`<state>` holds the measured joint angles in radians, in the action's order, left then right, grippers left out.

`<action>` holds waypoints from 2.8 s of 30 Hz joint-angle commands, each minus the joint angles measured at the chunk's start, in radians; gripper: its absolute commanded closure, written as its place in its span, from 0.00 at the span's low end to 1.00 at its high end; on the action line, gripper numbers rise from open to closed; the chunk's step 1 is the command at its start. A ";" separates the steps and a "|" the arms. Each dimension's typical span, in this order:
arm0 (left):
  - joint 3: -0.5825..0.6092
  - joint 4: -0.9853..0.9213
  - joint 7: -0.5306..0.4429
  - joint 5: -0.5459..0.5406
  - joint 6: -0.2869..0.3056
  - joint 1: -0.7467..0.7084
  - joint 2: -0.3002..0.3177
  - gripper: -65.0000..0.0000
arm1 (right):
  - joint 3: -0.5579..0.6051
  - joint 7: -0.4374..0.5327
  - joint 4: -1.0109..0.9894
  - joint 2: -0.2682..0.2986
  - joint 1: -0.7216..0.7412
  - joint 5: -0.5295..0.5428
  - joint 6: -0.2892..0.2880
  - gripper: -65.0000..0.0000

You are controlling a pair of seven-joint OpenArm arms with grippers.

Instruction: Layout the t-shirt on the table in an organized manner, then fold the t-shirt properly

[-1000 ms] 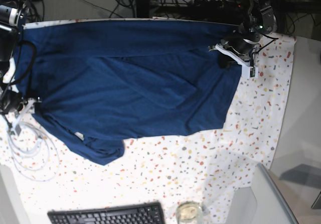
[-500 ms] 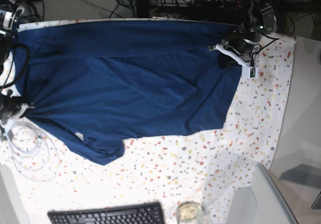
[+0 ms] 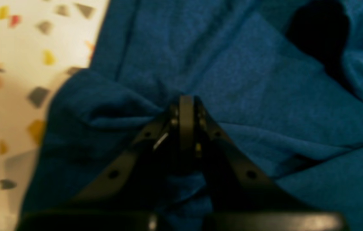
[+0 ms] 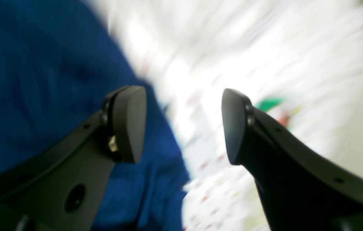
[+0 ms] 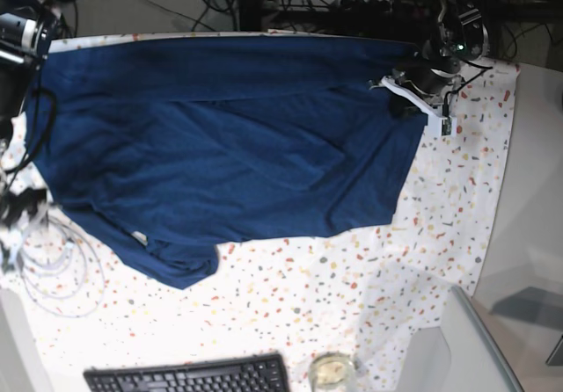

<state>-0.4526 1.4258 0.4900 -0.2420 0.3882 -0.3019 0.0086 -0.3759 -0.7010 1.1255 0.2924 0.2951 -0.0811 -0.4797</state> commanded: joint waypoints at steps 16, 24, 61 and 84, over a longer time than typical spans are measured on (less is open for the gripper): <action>-0.002 0.235 0.068 -0.015 0.001 -0.038 0.001 1.00 | 0.219 0.363 -0.780 -0.034 0.419 0.016 0.075 0.45; -0.002 0.258 0.068 -0.015 0.001 -0.085 0.003 1.00 | 0.217 0.438 -0.795 -0.040 0.376 0.016 0.086 0.45; -0.165 0.254 0.068 -0.015 0.002 -0.095 0.001 1.00 | 0.222 0.019 0.178 -0.103 -0.188 0.272 0.075 0.99; -0.219 0.258 0.066 -0.015 0.004 -0.121 0.000 1.00 | 0.225 0.243 -0.645 -0.115 0.379 0.267 0.083 0.42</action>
<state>-0.6643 1.6680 0.5709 -0.2523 0.3923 -0.4145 0.0010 -0.1505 -0.4667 0.4580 0.1677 0.6418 0.1814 -0.3935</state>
